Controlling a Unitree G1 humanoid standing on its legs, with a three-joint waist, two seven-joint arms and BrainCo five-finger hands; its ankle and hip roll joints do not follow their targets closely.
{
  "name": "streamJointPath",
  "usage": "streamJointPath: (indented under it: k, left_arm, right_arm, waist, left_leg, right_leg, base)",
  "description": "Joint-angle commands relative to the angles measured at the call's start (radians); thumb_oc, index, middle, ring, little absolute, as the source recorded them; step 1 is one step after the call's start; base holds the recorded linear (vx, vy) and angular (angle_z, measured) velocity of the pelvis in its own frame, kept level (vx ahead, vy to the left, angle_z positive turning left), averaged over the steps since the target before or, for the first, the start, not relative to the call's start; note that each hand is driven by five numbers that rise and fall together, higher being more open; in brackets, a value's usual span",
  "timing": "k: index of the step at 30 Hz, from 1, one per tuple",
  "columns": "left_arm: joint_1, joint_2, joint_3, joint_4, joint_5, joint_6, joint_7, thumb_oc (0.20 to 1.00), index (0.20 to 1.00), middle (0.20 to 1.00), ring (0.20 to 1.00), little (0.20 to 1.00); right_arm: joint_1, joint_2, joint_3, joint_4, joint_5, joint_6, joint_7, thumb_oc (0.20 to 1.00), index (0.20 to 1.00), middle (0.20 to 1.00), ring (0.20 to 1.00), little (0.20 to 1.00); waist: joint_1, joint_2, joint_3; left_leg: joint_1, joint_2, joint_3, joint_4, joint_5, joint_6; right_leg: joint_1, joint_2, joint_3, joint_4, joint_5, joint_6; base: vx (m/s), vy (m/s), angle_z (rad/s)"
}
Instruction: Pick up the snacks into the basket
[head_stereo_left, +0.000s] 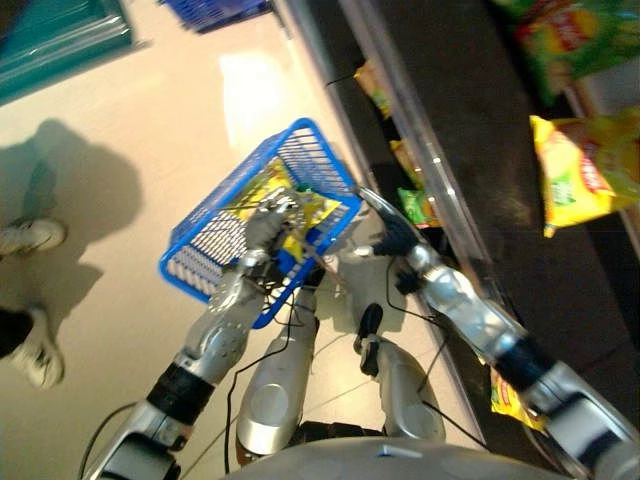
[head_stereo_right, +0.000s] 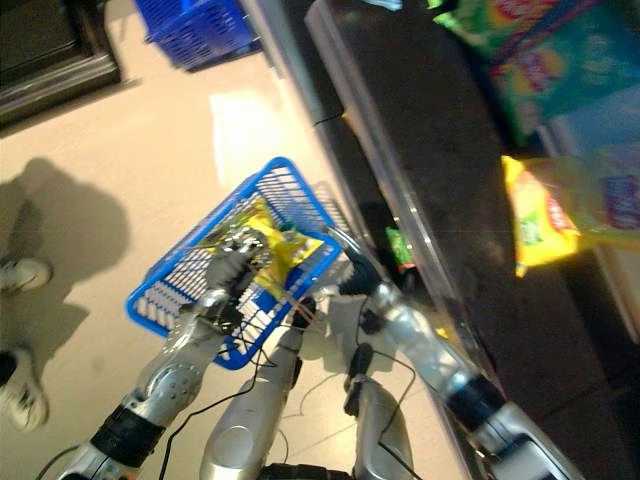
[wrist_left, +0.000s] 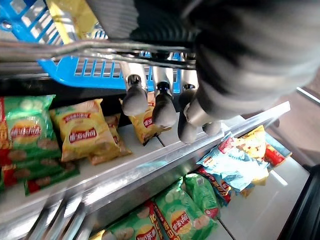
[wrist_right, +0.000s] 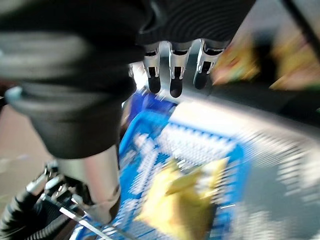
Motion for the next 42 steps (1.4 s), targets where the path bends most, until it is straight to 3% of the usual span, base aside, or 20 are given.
streamJointPath:
  k: [1, 3, 7, 8, 10, 11, 12, 14, 18, 21, 23, 26, 29, 31, 32, 34, 35, 39, 40, 42]
  left_arm:
    - [-0.035, -0.028, 0.109, -0.064, 0.225, -0.185, -0.039, 0.200, 0.200, 0.200, 0.200, 0.200]
    - [0.003, -0.031, 0.186, 0.004, 0.276, -0.203, -0.012, 0.200, 0.200, 0.200, 0.200, 0.200]
    - [0.054, -0.044, 0.282, 0.131, 0.302, -0.208, -0.009, 0.200, 0.200, 0.200, 0.200, 0.200]
    - [0.088, -0.067, 0.317, 0.214, 0.306, -0.196, 0.007, 0.200, 0.200, 0.200, 0.200, 0.200]
    - [0.103, -0.071, 0.322, 0.228, 0.315, -0.196, -0.001, 0.200, 0.200, 0.200, 0.200, 0.200]
    - [0.129, -0.085, 0.327, 0.323, 0.349, -0.185, -0.002, 0.200, 0.200, 0.200, 0.200, 0.200]
    - [0.129, -0.085, 0.327, 0.323, 0.349, -0.185, -0.002, 0.200, 0.200, 0.200, 0.200, 0.200]
    - [0.159, -0.118, 0.322, 0.458, 0.400, -0.163, 0.008, 0.200, 0.200, 0.200, 0.200, 0.200]
    - [0.157, -0.178, 0.313, 0.625, 0.375, -0.146, 0.011, 0.200, 0.200, 0.200, 0.200, 0.200]
    - [0.142, -0.190, 0.294, 0.744, 0.405, -0.124, 0.015, 0.200, 0.200, 0.200, 0.200, 0.200]
    - [0.133, -0.201, 0.324, 0.868, 0.414, -0.113, 0.034, 0.200, 0.200, 0.200, 0.200, 0.200]
    - [0.124, -0.212, 0.333, 0.949, 0.417, -0.099, 0.028, 0.200, 0.200, 0.200, 0.200, 0.200]
    - [0.110, -0.237, 0.332, 1.035, 0.406, -0.088, 0.029, 0.200, 0.200, 0.200, 0.200, 0.200]
    - [0.103, -0.254, 0.315, 1.061, 0.401, -0.090, 0.023, 0.200, 0.200, 0.200, 0.200, 0.200]
    - [0.098, -0.262, 0.304, 1.062, 0.400, -0.090, 0.023, 0.200, 0.200, 0.200, 0.200, 0.200]
    - [0.097, -0.272, 0.287, 1.074, 0.399, -0.086, 0.008, 0.200, 0.200, 0.200, 0.200, 0.200]
    - [0.098, -0.272, 0.283, 1.086, 0.402, -0.081, 0.002, 0.200, 0.200, 0.200, 0.200, 0.200]
    - [0.100, -0.276, 0.257, 1.106, 0.426, -0.071, -0.008, 0.200, 0.200, 0.200, 0.200, 0.200]
    - [0.094, -0.266, 0.233, 1.128, 0.455, -0.062, -0.019, 0.200, 0.200, 0.200, 0.200, 0.200]
    - [0.063, -0.244, 0.214, 1.154, 0.503, -0.047, -0.039, 0.200, 0.200, 0.200, 0.200, 0.200]
  right_arm:
    - [0.013, -0.030, 0.022, -0.004, 0.110, -0.121, 0.088, 1.000, 1.000, 1.000, 1.000, 1.000]
    - [0.071, -0.030, -0.030, -0.004, 0.166, -0.139, 0.108, 1.000, 1.000, 1.000, 1.000, 1.000]
    - [0.186, -0.013, -0.156, 0.005, 0.201, -0.156, 0.113, 1.000, 1.000, 1.000, 1.000, 1.000]
    - [0.225, 0.072, -0.254, 0.066, 0.259, -0.154, 0.069, 1.000, 1.000, 1.000, 1.000, 1.000]
    - [0.245, 0.099, -0.285, 0.071, 0.284, -0.155, 0.075, 1.000, 1.000, 1.000, 1.000, 1.000]
    - [0.250, 0.194, -0.381, 0.159, 0.367, -0.166, 0.026, 1.000, 1.000, 1.000, 1.000, 1.000]
    - [0.250, 0.195, -0.381, 0.159, 0.367, -0.166, 0.026, 1.000, 1.000, 1.000, 1.000, 1.000]
    - [0.213, 0.300, -0.486, 0.282, 0.412, -0.187, -0.088, 1.000, 1.000, 1.000, 1.000, 1.000]
    - [0.170, 0.365, -0.556, 0.445, 0.431, -0.197, -0.218, 1.000, 1.000, 1.000, 1.000, 1.000]
    - [0.171, 0.395, -0.584, 0.575, 0.477, -0.192, -0.256, 1.000, 1.000, 1.000, 1.000, 1.000]
    - [0.166, 0.407, -0.591, 0.681, 0.496, -0.188, -0.280, 1.000, 1.000, 1.000, 1.000, 1.000]
    - [0.170, 0.398, -0.617, 0.816, 0.546, -0.175, -0.292, 1.000, 1.000, 1.000, 1.000, 1.000]
    - [0.158, 0.374, -0.635, 0.957, 0.626, -0.164, -0.295, 1.000, 1.000, 1.000, 1.000, 1.000]
    - [0.153, 0.342, -0.629, 1.003, 0.615, -0.146, -0.295, 1.000, 1.000, 1.000, 1.000, 1.000]
    - [0.145, 0.326, -0.621, 1.023, 0.603, -0.139, -0.298, 1.000, 1.000, 1.000, 1.000, 1.000]
    - [0.128, 0.298, -0.628, 1.086, 0.596, -0.127, -0.301, 1.000, 1.000, 1.000, 1.000, 1.000]
    - [0.122, 0.289, -0.633, 1.094, 0.593, -0.124, -0.307, 1.000, 1.000, 1.000, 1.000, 1.000]
    - [0.124, 0.271, -0.669, 1.156, 0.623, -0.116, -0.301, 1.000, 1.000, 1.000, 1.000, 1.000]
    - [0.101, 0.268, -0.643, 1.235, 0.623, -0.084, -0.274, 1.000, 1.000, 1.000, 1.000, 1.000]
    - [0.097, 0.274, -0.606, 1.336, 0.624, -0.029, -0.206, 1.000, 1.000, 1.000, 1.000, 1.000]
  waist:
    - [-0.036, 0.019, -0.149]
    - [-0.038, 0.032, -0.164]
    - [-0.061, 0.039, -0.217]
    - [-0.072, 0.041, -0.244]
    - [-0.072, 0.045, -0.253]
    - [-0.086, 0.054, -0.275]
    - [-0.086, 0.054, -0.275]
    - [-0.108, 0.070, -0.299]
    - [-0.124, 0.081, -0.315]
    - [-0.155, 0.085, -0.329]
    - [-0.163, 0.086, -0.335]
    - [-0.180, 0.101, -0.335]
    - [-0.204, 0.113, -0.330]
    - [-0.192, 0.109, -0.315]
    - [-0.184, 0.106, -0.313]
    - [-0.175, 0.110, -0.317]
    - [-0.179, 0.118, -0.324]
    - [-0.187, 0.143, -0.342]
    - [-0.190, 0.140, -0.352]
    - [-0.196, 0.135, -0.367]
  left_leg:
    - [0.105, 0.010, 0.069, -0.026, -0.144, -0.001]
    - [0.140, 0.042, 0.118, -0.042, -0.147, 0.001]
    - [0.180, 0.068, 0.177, -0.075, -0.140, 0.005]
    - [0.209, 0.086, 0.215, -0.092, -0.144, 0.009]
    - [0.219, 0.090, 0.228, -0.098, -0.144, 0.009]
    - [0.245, 0.096, 0.266, -0.106, -0.151, 0.012]
    - [0.245, 0.096, 0.266, -0.106, -0.151, 0.012]
    - [0.273, 0.104, 0.323, -0.123, -0.154, 0.014]
    - [0.282, 0.139, 0.366, -0.105, -0.163, -0.003]
    - [0.272, 0.190, 0.367, -0.077, -0.150, -0.024]
    - [0.286, 0.241, 0.372, -0.073, -0.130, -0.048]
    - [0.277, 0.321, 0.376, -0.082, -0.065, -0.088]
    - [0.277, 0.363, 0.369, -0.080, -0.037, -0.105]
    - [0.266, 0.321, 0.281, -0.038, -0.053, -0.102]
    - [0.254, 0.266, 0.219, -0.005, -0.080, -0.097]
    - [0.239, 0.172, 0.159, 0.030, -0.128, -0.080]
    - [0.241, 0.148, 0.166, 0.018, -0.137, -0.070]
    - [0.270, 0.118, 0.190, -0.040, -0.134, -0.054]
    - [0.274, 0.106, 0.162, -0.045, -0.134, -0.055]
    - [0.287, 0.124, 0.189, -0.074, -0.119, -0.065]
  right_leg:
    - [-0.066, -0.015, 0.013, -0.032, 0.202, 0.078]
    - [-0.057, -0.011, -0.018, 0.046, 0.172, 0.082]
    - [-0.023, 0.015, -0.009, 0.087, 0.132, 0.074]
    - [-0.001, -0.001, -0.003, 0.084, 0.135, 0.067]
    - [0.010, -0.008, 0.000, 0.074, 0.138, 0.067]
    - [0.036, -0.029, 0.017, 0.043, 0.163, 0.072]
    - [0.036, -0.029, 0.017, 0.042, 0.163, 0.072]
    - [0.057, -0.050, 0.058, 0.004, 0.192, 0.087]
    - [0.092, -0.091, 0.093, -0.041, 0.190, 0.096]
    - [0.092, -0.017, 0.210, -0.041, 0.093, 0.074]
    - [0.096, 0.027, 0.216, -0.028, 0.036, 0.054]
    - [0.094, 0.100, 0.220, -0.018, 0.009, 0.017]
    - [0.119, 0.142, 0.213, -0.041, 0.000, -0.011]
    - [0.129, 0.146, 0.233, -0.047, 0.009, -0.022]
    - [0.134, 0.149, 0.245, -0.062, 0.020, -0.029]
    - [0.142, 0.157, 0.267, -0.091, 0.040, -0.034]
    - [0.144, 0.165, 0.274, -0.097, 0.045, -0.034]
    - [0.145, 0.181, 0.280, -0.103, 0.053, -0.031]
    - [0.145, 0.184, 0.292, -0.118, 0.061, -0.030]
    - [0.152, 0.172, 0.278, -0.161, 0.081, -0.025]
  base:
    - [-0.01, 0.111, -0.70]
    - [0.00, 0.091, -1.24]
    - [0.01, 0.036, -0.95]
    - [0.02, -0.031, -0.81]
    - [0.02, -0.025, -0.71]
    - [0.01, -0.023, -0.82]
    - [0.00, -0.074, -0.94]
    - [-0.01, -0.114, -0.78]
    - [-0.04, -0.226, -1.12]
    - [-0.06, -0.383, -0.20]
    - [-0.03, -0.397, -0.34]
    - [-0.05, -0.403, -0.40]
    - [-0.04, -0.367, -0.13]
    - [-0.06, -0.291, -0.24]
    - [-0.09, -0.204, -0.48]
    - [-0.04, -0.182, -0.57]
    - [0.02, -0.106, -0.50]
    - [0.02, -0.005, -0.42]
    - [0.02, 0.032, -0.30]
    - [0.00, 0.019, -0.12]
